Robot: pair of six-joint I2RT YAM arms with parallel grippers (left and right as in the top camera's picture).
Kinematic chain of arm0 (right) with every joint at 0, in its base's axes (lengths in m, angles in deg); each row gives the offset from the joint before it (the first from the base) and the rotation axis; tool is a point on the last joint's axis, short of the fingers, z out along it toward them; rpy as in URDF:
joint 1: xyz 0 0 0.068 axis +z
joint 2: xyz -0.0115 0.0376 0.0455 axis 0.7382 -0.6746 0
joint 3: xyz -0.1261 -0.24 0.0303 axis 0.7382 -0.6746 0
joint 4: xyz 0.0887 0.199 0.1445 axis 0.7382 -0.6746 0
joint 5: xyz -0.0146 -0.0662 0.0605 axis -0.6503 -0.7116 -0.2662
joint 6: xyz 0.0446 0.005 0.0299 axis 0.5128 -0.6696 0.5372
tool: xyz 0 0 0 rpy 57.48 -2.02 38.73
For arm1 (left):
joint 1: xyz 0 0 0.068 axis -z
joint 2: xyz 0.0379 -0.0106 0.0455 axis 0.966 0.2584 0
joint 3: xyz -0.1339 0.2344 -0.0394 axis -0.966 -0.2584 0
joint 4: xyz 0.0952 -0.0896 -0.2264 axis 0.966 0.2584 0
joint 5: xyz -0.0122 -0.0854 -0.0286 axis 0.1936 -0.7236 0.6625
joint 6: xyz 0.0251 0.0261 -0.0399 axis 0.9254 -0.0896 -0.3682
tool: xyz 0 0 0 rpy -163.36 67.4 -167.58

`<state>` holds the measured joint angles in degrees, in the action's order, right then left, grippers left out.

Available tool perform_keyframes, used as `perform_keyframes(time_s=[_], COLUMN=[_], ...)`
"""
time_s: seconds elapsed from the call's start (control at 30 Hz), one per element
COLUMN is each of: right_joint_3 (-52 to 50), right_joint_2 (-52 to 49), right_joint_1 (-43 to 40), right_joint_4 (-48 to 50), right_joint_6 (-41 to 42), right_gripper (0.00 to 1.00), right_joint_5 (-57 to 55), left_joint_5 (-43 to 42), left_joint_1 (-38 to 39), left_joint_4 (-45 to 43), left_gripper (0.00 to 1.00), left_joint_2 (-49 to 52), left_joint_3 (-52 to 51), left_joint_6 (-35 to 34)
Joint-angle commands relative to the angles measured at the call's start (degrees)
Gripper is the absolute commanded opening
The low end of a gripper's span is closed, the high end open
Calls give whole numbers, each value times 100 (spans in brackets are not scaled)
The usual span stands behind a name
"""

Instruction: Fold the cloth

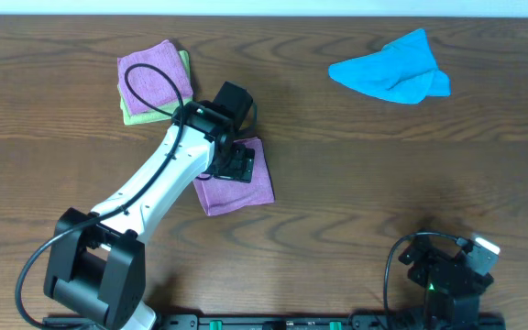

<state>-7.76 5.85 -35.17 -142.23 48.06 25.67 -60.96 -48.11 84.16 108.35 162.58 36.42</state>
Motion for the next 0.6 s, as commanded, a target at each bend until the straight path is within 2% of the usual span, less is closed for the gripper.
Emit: perform_keyframes(time_s=[0.0, 0.27, 0.47, 0.57], right_joint_3=[-57, -57, -57, -57], right_joint_2=[-9, -9, -9, -9], right_joint_1=[-22, -22, -22, -20], right_joint_4=[-7, 0, 227, 387], right_joint_6=[70, 92, 133, -52], right_gripper=[99, 99, 99, 99], right_joint_5=[-59, -24, 1670, 1816], left_joint_5=[101, 81, 76, 61], left_joint_1=[11, 11, 11, 11], left_joint_4=[-4, 28, 52, 109], left_gripper=[95, 95, 95, 95], left_joint_2=[17, 20, 17, 17], left_joint_3=[76, 76, 76, 76], left_joint_6=[81, 76, -109, -315])
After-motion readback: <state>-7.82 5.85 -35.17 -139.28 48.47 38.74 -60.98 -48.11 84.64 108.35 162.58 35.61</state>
